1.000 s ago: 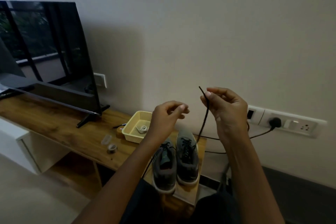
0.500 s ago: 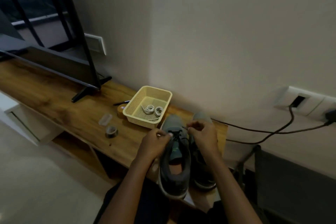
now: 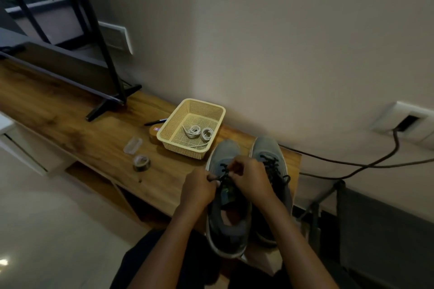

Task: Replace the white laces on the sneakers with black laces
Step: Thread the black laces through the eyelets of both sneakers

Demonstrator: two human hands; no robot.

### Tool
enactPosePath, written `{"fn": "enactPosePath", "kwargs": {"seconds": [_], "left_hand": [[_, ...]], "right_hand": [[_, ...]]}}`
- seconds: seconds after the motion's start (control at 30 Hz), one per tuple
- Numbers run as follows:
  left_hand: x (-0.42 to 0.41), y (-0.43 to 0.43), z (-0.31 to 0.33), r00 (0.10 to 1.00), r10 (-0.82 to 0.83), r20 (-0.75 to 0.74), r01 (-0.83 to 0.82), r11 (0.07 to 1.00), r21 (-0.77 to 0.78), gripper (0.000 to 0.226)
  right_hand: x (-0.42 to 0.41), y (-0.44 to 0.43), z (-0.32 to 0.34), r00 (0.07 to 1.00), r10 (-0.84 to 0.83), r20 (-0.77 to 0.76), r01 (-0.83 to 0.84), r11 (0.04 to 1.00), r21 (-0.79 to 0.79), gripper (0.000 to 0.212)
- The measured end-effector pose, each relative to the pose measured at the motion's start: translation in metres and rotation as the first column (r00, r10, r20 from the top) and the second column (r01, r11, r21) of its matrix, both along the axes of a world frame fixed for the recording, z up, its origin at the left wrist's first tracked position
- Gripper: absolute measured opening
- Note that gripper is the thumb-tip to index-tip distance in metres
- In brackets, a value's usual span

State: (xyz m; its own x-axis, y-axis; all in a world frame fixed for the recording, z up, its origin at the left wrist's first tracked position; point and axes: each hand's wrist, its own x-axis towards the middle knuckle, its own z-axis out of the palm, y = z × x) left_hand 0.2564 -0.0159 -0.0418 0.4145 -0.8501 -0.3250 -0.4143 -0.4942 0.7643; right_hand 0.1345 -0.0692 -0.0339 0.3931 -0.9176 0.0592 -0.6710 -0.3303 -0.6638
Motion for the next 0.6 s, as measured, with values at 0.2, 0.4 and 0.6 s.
{"fn": "enactPosePath", "kwargs": {"seconds": [0.2,0.4,0.6], "left_hand": [[0.005,-0.003,-0.006,0.994,0.022,-0.107,-0.02,1.0,0.014,0.019],[0.003,-0.004,-0.009,0.991,0.038,-0.13,-0.04,0.999,-0.013,0.011],[0.002,-0.003,-0.006,0.995,0.011,-0.095,-0.014,1.0,-0.022,0.019]], "right_hand": [[0.007,0.008,-0.001,0.991,0.082,-0.106,-0.09,0.993,-0.072,0.019],[0.012,0.011,-0.009,0.996,0.03,-0.079,-0.041,0.99,-0.139,0.02],[0.013,0.012,-0.013,1.0,0.02,0.003,-0.019,0.995,-0.1,0.013]]}}
